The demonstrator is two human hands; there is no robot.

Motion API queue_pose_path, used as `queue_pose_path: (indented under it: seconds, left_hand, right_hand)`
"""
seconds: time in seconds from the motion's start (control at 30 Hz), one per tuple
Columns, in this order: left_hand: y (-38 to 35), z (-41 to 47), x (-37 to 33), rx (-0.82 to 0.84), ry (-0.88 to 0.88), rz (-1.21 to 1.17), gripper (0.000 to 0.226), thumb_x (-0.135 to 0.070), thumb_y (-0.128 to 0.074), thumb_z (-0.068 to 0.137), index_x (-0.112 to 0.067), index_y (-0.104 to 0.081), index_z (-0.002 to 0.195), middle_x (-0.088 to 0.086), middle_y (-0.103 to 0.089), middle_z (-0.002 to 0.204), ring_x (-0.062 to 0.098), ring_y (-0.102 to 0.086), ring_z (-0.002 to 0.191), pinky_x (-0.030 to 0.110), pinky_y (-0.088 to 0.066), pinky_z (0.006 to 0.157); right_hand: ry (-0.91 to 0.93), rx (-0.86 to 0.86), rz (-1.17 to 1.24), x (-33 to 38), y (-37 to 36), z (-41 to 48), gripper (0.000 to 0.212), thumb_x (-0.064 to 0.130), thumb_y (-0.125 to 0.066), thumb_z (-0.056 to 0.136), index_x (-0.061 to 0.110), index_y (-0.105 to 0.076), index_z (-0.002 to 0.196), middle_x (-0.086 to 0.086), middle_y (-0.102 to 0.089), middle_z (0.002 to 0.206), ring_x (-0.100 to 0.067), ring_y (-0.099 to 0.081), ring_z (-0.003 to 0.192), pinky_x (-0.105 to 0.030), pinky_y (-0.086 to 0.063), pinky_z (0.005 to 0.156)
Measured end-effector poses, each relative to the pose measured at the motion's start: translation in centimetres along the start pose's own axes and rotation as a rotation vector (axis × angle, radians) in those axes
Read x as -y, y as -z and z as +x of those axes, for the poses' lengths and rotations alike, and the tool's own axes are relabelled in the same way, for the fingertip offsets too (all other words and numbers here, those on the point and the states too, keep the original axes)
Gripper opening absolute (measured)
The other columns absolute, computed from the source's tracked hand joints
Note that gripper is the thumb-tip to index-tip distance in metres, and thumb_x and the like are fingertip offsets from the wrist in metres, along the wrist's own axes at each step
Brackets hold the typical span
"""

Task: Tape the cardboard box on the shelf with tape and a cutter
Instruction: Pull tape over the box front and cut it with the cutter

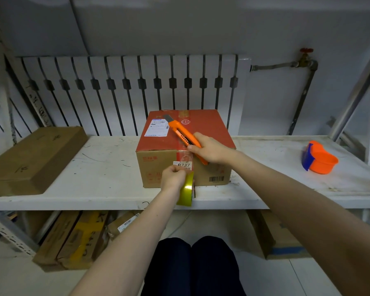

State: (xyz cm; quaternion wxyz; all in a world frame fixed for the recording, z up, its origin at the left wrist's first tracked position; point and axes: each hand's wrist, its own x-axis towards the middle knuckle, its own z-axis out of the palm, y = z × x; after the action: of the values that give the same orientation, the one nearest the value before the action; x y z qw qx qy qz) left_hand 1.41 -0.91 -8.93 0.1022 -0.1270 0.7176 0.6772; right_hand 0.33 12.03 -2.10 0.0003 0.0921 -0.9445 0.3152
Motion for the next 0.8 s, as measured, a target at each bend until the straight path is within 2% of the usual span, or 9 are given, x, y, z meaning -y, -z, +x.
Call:
queue_pose_path:
  seconds: [0.07,0.2,0.23,0.27,0.37,0.43,0.5,0.7,0.8]
  left_hand:
    - [-0.2,0.2,0.0,-0.022,0.000,-0.010,0.012,-0.012,-0.065,0.078,-0.020,-0.064,0.069,0.004,-0.066,0.081,0.028,-0.062,0.088,0.037,-0.053,0.084]
    - [-0.3,-0.1,-0.1,-0.028,0.010,-0.087,0.013,-0.010,-0.063,0.082,-0.018,-0.061,0.071,0.006,-0.063,0.079,0.023,-0.058,0.066,0.019,-0.046,0.039]
    - [-0.3,-0.3,-0.1,-0.032,0.013,-0.098,0.013,-0.009,-0.064,0.082,-0.017,-0.061,0.072,0.005,-0.063,0.077,0.022,-0.058,0.064,0.017,-0.044,0.034]
    - [-0.3,-0.4,-0.1,-0.038,0.015,-0.105,0.011,-0.010,-0.065,0.081,-0.016,-0.062,0.073,0.005,-0.063,0.077,0.023,-0.061,0.066,0.019,-0.048,0.037]
    - [-0.4,-0.3,0.0,-0.044,0.017,-0.117,0.009,-0.014,-0.067,0.078,-0.017,-0.063,0.071,0.006,-0.066,0.078,0.029,-0.066,0.077,0.037,-0.059,0.070]
    - [-0.6,-0.2,0.2,-0.056,0.025,-0.131,0.010,-0.015,-0.065,0.079,-0.018,-0.062,0.070,0.007,-0.066,0.077,0.030,-0.065,0.075,0.040,-0.058,0.076]
    - [-0.7,-0.1,0.3,-0.062,0.024,-0.129,0.008,-0.018,-0.066,0.077,-0.020,-0.063,0.070,0.010,-0.068,0.082,0.036,-0.067,0.087,0.048,-0.056,0.084]
    - [-0.7,-0.9,-0.1,-0.070,0.045,-0.109,0.011,-0.018,-0.067,0.080,-0.020,-0.062,0.071,0.007,-0.066,0.080,0.035,-0.066,0.088,0.049,-0.056,0.085]
    - [-0.7,-1.1,-0.4,-0.081,0.040,-0.091,0.012,-0.018,-0.067,0.082,-0.019,-0.061,0.071,0.005,-0.063,0.076,0.032,-0.065,0.084,0.045,-0.057,0.083]
  right_hand:
    - [0.028,-0.043,0.011,0.1,-0.3,-0.3,0.012,0.028,-0.047,0.097,0.020,-0.039,0.102,0.002,-0.050,0.082,-0.008,-0.048,0.066,-0.020,-0.036,0.056]
    - [0.074,-0.242,0.033,-0.2,-0.6,-1.3,0.015,0.025,-0.047,0.097,0.016,-0.043,0.108,-0.002,-0.055,0.086,-0.013,-0.054,0.068,-0.023,-0.043,0.057]
    - [0.067,-0.275,0.004,-0.6,-0.4,-1.7,0.017,0.026,-0.047,0.096,0.016,-0.044,0.110,-0.004,-0.057,0.086,-0.017,-0.057,0.069,-0.028,-0.047,0.058]
    - [0.059,-0.289,-0.039,-1.0,-0.1,-2.1,0.018,0.027,-0.048,0.096,0.017,-0.045,0.110,-0.005,-0.058,0.087,-0.020,-0.058,0.070,-0.033,-0.050,0.060]
    - [0.068,-0.238,-0.215,-2.4,0.3,-3.8,0.017,0.034,-0.046,0.096,0.021,-0.045,0.107,-0.004,-0.060,0.085,-0.022,-0.059,0.070,-0.043,-0.053,0.064]
    - [0.089,-0.212,-0.324,-3.0,0.3,-5.0,0.021,0.042,-0.043,0.095,0.024,-0.045,0.105,-0.002,-0.061,0.085,-0.019,-0.059,0.068,-0.041,-0.053,0.063]
    - [0.100,-0.201,-0.427,-3.6,0.4,-6.0,0.025,0.044,-0.041,0.096,0.024,-0.047,0.108,0.000,-0.061,0.089,-0.018,-0.058,0.070,-0.037,-0.053,0.063]
    - [0.050,-0.152,-0.692,-4.3,0.9,-7.7,0.026,0.046,-0.037,0.096,0.024,-0.048,0.105,0.003,-0.061,0.088,-0.015,-0.056,0.068,-0.032,-0.053,0.063]
    - [0.057,-0.126,-0.787,-3.9,1.4,-7.9,0.026,0.045,-0.036,0.097,0.024,-0.048,0.105,0.005,-0.053,0.081,-0.014,-0.051,0.065,-0.027,-0.044,0.057]
